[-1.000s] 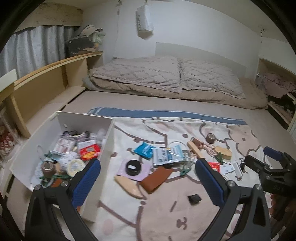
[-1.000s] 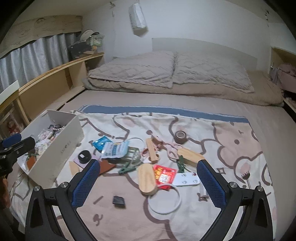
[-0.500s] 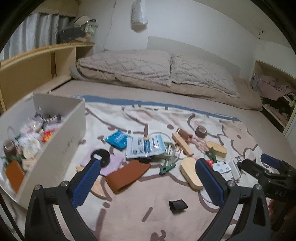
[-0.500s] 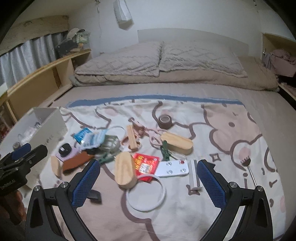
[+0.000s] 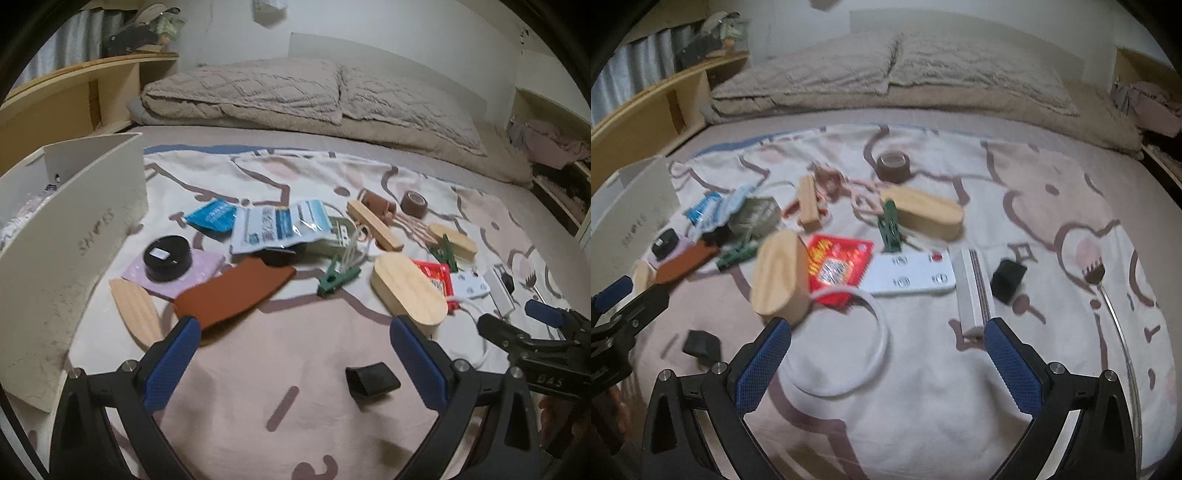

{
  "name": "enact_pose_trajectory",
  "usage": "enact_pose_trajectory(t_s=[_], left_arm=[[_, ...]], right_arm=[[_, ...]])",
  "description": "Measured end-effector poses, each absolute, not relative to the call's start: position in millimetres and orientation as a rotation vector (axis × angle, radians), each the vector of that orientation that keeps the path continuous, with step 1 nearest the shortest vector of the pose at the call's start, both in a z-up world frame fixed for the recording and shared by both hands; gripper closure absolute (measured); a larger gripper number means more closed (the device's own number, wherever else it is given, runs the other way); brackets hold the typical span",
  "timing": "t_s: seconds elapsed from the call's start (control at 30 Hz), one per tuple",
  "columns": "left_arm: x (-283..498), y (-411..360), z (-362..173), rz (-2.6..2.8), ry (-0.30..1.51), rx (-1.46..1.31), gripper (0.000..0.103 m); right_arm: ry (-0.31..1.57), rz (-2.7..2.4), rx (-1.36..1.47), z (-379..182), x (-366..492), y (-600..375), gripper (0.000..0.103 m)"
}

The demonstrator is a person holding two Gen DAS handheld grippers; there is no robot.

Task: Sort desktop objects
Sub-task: 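Lower the left tool onto the black rubber piece and close it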

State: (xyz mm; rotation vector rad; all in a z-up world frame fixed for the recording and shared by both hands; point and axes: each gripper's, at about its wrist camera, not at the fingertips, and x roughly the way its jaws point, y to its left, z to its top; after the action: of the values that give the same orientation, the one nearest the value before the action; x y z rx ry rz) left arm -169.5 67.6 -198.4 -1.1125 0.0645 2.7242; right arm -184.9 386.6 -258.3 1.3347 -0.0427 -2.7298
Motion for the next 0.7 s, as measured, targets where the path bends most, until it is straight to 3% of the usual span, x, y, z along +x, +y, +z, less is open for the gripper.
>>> enact_pose_trajectory(t_s=[0.7], left_arm=[[-174.7,88.6,-236.6,2.626,0.101,-1.24,0.0]], right_arm=[[0.016,-2.608,1.672,-297.2,-179.1,392.7,0.0]])
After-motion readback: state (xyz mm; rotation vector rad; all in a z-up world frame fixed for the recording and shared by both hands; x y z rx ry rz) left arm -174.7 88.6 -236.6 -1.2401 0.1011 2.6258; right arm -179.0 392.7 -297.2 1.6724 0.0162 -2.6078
